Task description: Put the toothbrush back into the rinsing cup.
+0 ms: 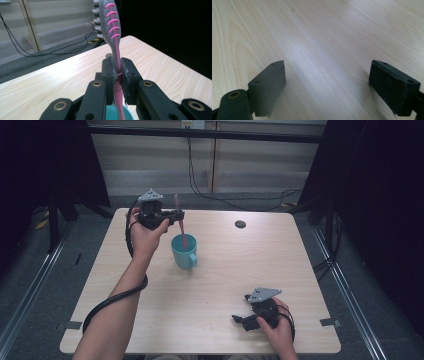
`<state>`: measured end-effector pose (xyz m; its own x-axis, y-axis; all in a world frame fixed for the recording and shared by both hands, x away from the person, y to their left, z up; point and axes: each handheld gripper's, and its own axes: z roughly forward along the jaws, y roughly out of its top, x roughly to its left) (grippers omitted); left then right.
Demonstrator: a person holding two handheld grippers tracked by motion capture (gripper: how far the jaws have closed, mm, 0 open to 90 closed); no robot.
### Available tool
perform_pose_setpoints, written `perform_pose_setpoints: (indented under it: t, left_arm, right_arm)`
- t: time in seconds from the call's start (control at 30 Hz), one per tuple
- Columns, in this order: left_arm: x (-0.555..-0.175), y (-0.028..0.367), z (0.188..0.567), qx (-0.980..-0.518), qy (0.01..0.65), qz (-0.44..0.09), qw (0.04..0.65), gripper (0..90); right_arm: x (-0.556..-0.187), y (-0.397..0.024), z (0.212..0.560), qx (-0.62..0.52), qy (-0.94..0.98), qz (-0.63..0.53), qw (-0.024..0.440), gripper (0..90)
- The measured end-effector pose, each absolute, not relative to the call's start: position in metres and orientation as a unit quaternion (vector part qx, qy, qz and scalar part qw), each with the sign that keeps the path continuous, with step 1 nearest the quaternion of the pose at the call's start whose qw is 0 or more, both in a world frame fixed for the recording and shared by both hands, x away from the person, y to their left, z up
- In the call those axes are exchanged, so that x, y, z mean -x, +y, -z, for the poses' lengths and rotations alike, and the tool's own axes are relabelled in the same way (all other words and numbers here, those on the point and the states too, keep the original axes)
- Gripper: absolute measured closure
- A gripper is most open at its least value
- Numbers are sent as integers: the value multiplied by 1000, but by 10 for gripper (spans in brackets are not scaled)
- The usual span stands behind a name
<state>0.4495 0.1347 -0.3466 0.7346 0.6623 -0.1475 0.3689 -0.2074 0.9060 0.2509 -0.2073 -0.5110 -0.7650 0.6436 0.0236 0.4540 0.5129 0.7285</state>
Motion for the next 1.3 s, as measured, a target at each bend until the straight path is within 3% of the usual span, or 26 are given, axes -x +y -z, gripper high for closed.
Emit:
perform_pose_setpoints:
  t: [1.3]
  left_arm:
    - [-449,119,395,-768,359,-125,516,819]
  right_arm:
    - [-250,-207,511,-317,862,-376,123,135]
